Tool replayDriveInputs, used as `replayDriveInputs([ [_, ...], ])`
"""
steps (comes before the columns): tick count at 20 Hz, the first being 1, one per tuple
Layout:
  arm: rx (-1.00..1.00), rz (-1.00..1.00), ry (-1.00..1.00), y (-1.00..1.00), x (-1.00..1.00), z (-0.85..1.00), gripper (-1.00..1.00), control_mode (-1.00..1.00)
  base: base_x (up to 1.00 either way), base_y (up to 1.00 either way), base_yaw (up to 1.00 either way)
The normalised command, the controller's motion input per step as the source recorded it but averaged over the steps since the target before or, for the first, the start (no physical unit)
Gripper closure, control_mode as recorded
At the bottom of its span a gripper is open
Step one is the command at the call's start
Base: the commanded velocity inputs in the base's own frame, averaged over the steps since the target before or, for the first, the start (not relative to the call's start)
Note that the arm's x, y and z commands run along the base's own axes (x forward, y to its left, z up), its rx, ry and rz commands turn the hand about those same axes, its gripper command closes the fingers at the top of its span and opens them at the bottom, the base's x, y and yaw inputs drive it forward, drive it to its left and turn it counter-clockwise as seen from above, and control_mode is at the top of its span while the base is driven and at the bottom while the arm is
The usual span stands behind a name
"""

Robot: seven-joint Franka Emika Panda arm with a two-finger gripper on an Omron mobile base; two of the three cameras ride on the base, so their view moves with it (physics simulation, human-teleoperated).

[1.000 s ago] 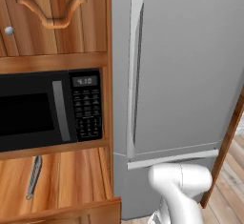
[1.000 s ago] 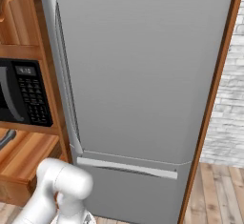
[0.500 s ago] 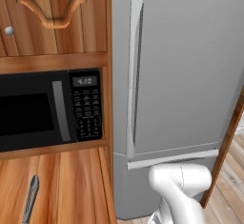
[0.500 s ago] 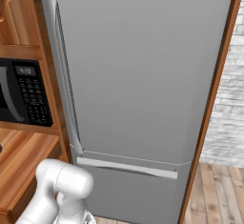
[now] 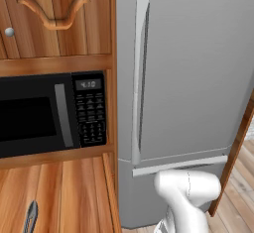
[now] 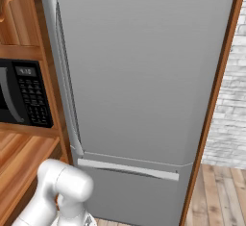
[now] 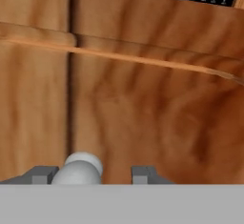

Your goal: Take the tongs from the drawer on the left and place them on the dining counter next to the tray containing the kebab skewer.

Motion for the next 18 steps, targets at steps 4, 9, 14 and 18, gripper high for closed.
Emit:
replayDriveInputs([
  [4, 0.04, -0.03, 0.12, -0.58, -0.67, 0.97, -1.0, -1.0, 0.0, 0.0, 0.0],
  [9, 0.05, -0.03, 0.25, -0.72, -0.34, 1.0, -1.0, -1.0, 0.0, 0.0, 0.0],
  [14, 0.09, -0.01, 0.27, -0.92, -0.16, 1.0, -1.0, -1.0, 0.0, 0.0, 0.0],
  [18, 0.25, 0.0, 0.13, -0.92, 0.0, 0.92, -1.0, -1.0, 0.0, 0.0, 0.0],
])
